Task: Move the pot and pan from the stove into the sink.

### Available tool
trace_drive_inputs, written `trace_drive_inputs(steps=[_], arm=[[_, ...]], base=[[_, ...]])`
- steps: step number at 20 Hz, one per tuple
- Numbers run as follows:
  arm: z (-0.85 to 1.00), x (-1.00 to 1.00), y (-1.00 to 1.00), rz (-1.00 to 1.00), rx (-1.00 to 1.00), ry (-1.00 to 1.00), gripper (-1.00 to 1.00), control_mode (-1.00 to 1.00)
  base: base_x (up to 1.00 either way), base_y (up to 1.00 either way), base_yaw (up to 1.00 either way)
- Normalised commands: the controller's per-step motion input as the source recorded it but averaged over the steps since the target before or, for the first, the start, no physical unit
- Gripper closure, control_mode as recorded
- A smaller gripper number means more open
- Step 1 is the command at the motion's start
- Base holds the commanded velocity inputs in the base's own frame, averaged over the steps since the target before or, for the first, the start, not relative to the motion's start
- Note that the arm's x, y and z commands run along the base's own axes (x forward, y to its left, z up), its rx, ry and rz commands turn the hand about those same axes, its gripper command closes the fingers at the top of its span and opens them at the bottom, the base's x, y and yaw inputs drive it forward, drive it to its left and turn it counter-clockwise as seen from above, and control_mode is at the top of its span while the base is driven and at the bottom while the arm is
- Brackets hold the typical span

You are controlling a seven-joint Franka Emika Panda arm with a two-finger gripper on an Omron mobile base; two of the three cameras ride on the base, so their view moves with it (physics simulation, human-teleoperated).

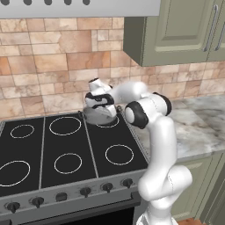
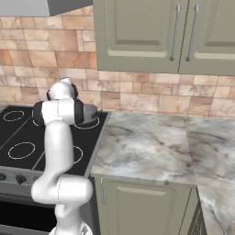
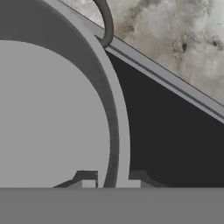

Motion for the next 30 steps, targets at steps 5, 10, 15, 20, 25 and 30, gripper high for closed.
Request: trace_drive_inputs(steps=[5,10,15,20,25,30], arm=[[0.58,-0.30,-0.23,-0.01,0.00,0.06,1.00,-1.00],[0.61,-0.52,-0.37,0.00,0.01,0.03,1.00,-1.00],[0.57,-0.65,-0.42,0.00,0.01,0.00,1.00,-1.00],[0.52,-0.81,-0.46,0.00,0.01,0.00,1.00,-1.00],[0.55,-0.92,-0.46,0.00,0.02,-0.06,1.00,-1.00],[0.50,-0.99,-0.47,0.05,0.02,-0.14,1.00,-1.00]], base=[[0.00,0.00,0.00],[0.00,0.00,0.00],[0.00,0.00,0.00],[0.00,0.00,0.00],[0.00,0.00,0.00],[0.00,0.00,0.00]])
